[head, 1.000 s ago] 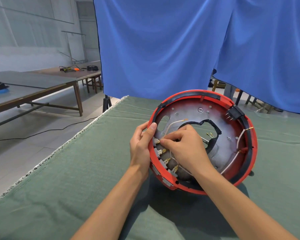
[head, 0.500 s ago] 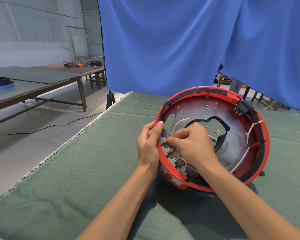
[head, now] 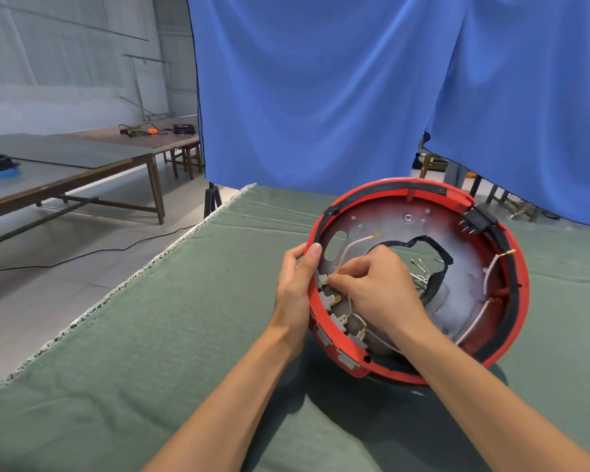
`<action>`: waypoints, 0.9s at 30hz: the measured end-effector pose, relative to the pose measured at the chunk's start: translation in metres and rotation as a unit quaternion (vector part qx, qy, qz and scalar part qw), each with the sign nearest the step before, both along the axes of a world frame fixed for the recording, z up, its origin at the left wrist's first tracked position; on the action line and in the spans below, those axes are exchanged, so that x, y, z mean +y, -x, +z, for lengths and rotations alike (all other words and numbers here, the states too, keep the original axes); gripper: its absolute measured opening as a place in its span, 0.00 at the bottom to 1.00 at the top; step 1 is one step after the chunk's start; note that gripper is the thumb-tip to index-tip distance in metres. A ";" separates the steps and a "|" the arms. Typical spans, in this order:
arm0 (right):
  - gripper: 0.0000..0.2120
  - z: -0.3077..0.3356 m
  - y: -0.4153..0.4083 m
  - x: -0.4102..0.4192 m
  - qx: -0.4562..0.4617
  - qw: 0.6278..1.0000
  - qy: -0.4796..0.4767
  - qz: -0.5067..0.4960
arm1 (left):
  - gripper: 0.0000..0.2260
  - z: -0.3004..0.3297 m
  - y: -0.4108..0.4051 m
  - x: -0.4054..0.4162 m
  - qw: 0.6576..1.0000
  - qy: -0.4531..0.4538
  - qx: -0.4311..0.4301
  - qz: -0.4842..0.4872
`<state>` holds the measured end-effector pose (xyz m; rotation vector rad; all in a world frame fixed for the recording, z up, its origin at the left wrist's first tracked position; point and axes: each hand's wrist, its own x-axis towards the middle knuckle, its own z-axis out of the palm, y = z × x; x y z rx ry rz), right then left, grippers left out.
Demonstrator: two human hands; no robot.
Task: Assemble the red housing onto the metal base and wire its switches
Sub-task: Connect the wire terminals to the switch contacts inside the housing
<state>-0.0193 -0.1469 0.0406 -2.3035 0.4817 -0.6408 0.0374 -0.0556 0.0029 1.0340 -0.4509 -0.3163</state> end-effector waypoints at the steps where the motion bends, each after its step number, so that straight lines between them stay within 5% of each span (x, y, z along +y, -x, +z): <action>1: 0.05 0.000 0.000 -0.003 -0.001 1.000 -0.011 0.003 | 0.18 0.001 0.000 0.000 1.000 0.010 0.009 -0.023; 5: 0.10 0.001 0.004 -0.016 -0.005 0.996 -0.094 0.003 | 0.20 0.004 -0.008 -0.003 0.993 0.025 0.114 -0.022; 8: 0.10 0.001 0.005 -0.020 0.008 0.987 -0.161 0.012 | 0.13 -0.001 -0.005 -0.012 0.988 -0.047 0.141 0.045; 18: 0.08 -0.003 0.001 -0.016 0.044 0.988 -0.146 0.035 | 0.20 -0.006 -0.005 -0.015 0.961 -0.208 0.091 0.159; 27: 0.12 0.004 0.009 -0.020 0.074 0.986 -0.141 0.058 | 0.20 0.000 0.000 -0.009 0.963 -0.176 0.129 0.157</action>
